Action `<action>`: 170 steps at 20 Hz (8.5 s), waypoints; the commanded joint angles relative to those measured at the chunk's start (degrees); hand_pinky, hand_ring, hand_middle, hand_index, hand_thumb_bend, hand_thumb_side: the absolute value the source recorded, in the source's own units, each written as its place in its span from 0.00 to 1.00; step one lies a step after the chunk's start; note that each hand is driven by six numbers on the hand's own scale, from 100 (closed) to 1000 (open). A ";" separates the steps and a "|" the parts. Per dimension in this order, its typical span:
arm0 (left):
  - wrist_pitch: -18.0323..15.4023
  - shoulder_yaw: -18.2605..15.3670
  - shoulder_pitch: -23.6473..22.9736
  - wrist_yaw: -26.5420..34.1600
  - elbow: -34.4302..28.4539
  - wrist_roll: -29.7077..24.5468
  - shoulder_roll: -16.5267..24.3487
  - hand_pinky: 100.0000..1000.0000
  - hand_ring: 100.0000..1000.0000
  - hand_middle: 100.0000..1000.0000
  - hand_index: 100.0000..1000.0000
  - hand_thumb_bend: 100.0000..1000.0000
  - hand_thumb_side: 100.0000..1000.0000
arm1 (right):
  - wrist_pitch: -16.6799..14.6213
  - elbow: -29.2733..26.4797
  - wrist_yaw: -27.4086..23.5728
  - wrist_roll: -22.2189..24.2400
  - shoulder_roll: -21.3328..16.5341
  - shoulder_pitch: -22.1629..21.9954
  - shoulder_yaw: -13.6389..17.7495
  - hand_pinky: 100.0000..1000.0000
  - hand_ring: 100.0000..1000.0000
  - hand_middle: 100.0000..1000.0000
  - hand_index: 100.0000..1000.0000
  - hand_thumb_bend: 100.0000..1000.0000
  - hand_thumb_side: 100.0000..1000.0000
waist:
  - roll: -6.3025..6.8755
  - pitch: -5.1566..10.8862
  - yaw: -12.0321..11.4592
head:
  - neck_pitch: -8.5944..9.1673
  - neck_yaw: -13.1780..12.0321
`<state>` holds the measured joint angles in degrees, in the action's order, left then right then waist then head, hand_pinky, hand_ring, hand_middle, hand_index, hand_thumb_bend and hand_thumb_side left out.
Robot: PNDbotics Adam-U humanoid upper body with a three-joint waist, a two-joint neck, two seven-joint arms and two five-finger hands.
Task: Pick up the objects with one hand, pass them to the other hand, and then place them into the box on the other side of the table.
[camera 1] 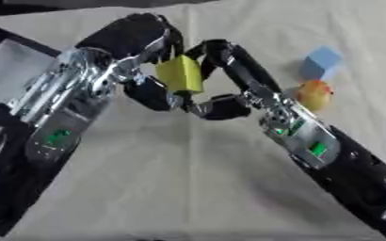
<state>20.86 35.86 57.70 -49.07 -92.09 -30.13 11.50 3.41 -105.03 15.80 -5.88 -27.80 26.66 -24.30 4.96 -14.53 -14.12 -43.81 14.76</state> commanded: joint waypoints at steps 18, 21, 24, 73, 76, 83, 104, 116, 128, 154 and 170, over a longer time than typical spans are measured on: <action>0.98 -1.73 0.61 -3.84 -4.07 -4.24 1.68 0.57 0.45 0.34 0.35 0.30 0.00 | 6.25 -0.71 5.17 0.25 -0.82 -0.09 0.62 0.54 0.55 0.62 0.74 0.66 0.00 | 0.43 2.37 -0.18 | -0.31 -0.16; 1.17 -1.87 0.50 -4.12 -4.60 -5.47 1.84 0.57 0.45 0.34 0.35 0.30 0.00 | 7.73 -0.61 5.64 -0.70 -0.82 -0.23 0.82 0.54 0.55 0.62 0.74 0.66 0.00 | 0.43 2.42 -0.18 | -0.31 -0.19; 1.33 -2.14 0.46 -4.35 -5.11 -6.47 1.97 0.57 0.45 0.34 0.35 0.30 0.00 | 8.80 -0.64 5.80 -1.61 -0.87 -0.34 1.03 0.53 0.55 0.62 0.74 0.65 0.00 | 0.41 2.47 -0.17 | -0.31 -0.27; 13.67 -16.42 -3.35 11.64 -1.51 0.35 25.67 0.60 0.46 0.34 0.35 0.17 0.00 | 10.63 -9.56 4.45 -4.35 -3.71 -3.38 2.99 0.53 0.53 0.59 0.71 0.60 0.00 | -2.33 1.47 1.55 | -0.31 -8.95; 13.82 -17.06 -4.06 11.09 0.62 1.04 26.08 0.60 0.46 0.35 0.36 0.17 0.00 | 10.36 -9.56 3.98 -4.82 -3.63 -3.31 3.10 0.53 0.53 0.58 0.71 0.60 0.00 | -2.54 1.34 1.76 | -0.31 -9.86; 13.79 -17.91 -5.85 9.81 4.40 2.07 27.17 0.60 0.46 0.35 0.36 0.20 0.00 | 10.12 -9.56 3.45 -5.11 -3.45 -3.03 3.22 0.53 0.53 0.58 0.71 0.60 0.00 | -2.93 1.16 2.21 | -0.31 -11.88; 11.83 -18.70 -9.52 6.39 11.90 4.02 28.47 0.66 0.57 0.49 0.56 0.35 0.13 | 9.15 -9.56 3.03 -5.82 -3.46 -2.71 3.07 0.53 0.54 0.58 0.71 0.60 0.00 | -3.36 0.92 3.18 | -0.31 -14.23; 10.98 -19.73 -10.71 4.51 13.55 5.78 28.62 0.78 0.75 0.70 0.80 0.62 0.57 | 8.84 -9.56 3.35 -6.02 -3.77 -2.64 3.21 0.54 0.54 0.58 0.71 0.60 0.00 | -3.32 0.95 3.58 | -0.31 -14.00; 13.25 -22.06 -11.63 8.58 7.74 10.25 29.08 0.75 0.69 0.61 0.74 0.37 0.33 | 7.85 -9.56 3.25 -7.32 -4.27 -2.61 4.01 0.54 0.54 0.58 0.71 0.60 0.00 | -3.40 1.16 3.62 | -0.31 -10.98; 12.57 -24.93 -20.91 35.18 -8.85 33.96 30.83 0.78 0.67 0.57 0.70 0.09 0.40 | 11.50 -9.56 -8.06 -0.23 -20.80 -9.73 17.27 0.59 0.59 0.65 0.74 0.62 0.00 | -4.03 1.38 5.76 | -0.31 -4.89; 13.09 -24.77 -21.44 32.71 -8.90 31.79 30.57 0.79 0.67 0.57 0.70 0.11 0.41 | 21.91 -9.56 -8.04 3.34 -30.05 -12.80 19.79 0.65 0.65 0.68 0.77 0.68 0.02 | -4.22 1.31 5.34 | -0.31 -1.79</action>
<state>33.98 11.54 35.70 -16.11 -100.26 1.83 40.25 24.40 -113.42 7.83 -2.45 -55.40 13.55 -5.03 1.53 -14.54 -8.75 -44.23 12.72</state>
